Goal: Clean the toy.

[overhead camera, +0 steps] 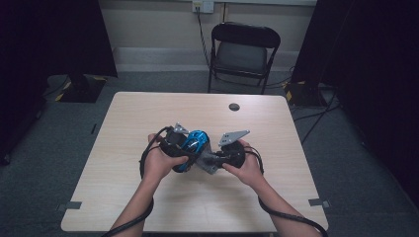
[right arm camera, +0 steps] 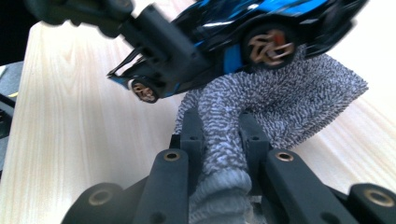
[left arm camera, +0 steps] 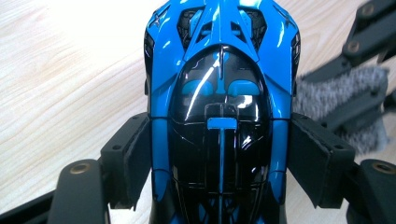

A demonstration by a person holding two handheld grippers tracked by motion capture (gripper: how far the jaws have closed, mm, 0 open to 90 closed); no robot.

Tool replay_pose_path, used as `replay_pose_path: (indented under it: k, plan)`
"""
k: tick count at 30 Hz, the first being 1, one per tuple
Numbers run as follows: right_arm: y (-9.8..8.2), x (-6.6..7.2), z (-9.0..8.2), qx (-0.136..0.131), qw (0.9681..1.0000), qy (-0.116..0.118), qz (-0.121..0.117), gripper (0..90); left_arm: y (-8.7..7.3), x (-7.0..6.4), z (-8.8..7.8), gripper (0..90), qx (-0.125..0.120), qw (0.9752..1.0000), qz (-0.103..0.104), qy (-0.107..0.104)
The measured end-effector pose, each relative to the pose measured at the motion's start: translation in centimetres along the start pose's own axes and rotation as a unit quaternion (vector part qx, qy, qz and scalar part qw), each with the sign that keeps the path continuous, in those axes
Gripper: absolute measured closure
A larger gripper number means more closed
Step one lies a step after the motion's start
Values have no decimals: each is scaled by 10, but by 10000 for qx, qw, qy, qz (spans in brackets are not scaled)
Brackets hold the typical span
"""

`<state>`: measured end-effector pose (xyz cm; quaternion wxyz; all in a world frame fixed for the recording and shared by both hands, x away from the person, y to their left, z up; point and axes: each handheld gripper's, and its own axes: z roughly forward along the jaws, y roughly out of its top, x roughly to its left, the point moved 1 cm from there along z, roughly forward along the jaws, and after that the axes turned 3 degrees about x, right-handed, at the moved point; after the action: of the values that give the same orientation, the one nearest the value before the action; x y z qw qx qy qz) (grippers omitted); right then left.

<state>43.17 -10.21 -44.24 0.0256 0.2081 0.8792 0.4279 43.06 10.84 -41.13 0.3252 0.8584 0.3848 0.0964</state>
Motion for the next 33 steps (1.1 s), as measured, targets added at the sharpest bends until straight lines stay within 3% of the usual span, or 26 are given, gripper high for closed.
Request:
replay_pose_path:
  k: [6, 24, 29, 33]
  plan:
    - [-3, 6, 7, 27, 9999, 93, -59, 762, 6, -1, 2, 281, 19, 10000, 50, 17]
    - [-7, 30, 27, 23, 9984, 529, -186, 761, 19, 2, 2, 281, -143, 9998, -115, -46]
    - [-10, 38, 32, 47, 9971, 720, -256, 758, 19, 7, 2, 281, -175, 9996, -198, 31]
    - [-14, 37, 29, 197, 9971, 648, -338, 755, 17, 14, -1, 281, -188, 9994, -251, 137]
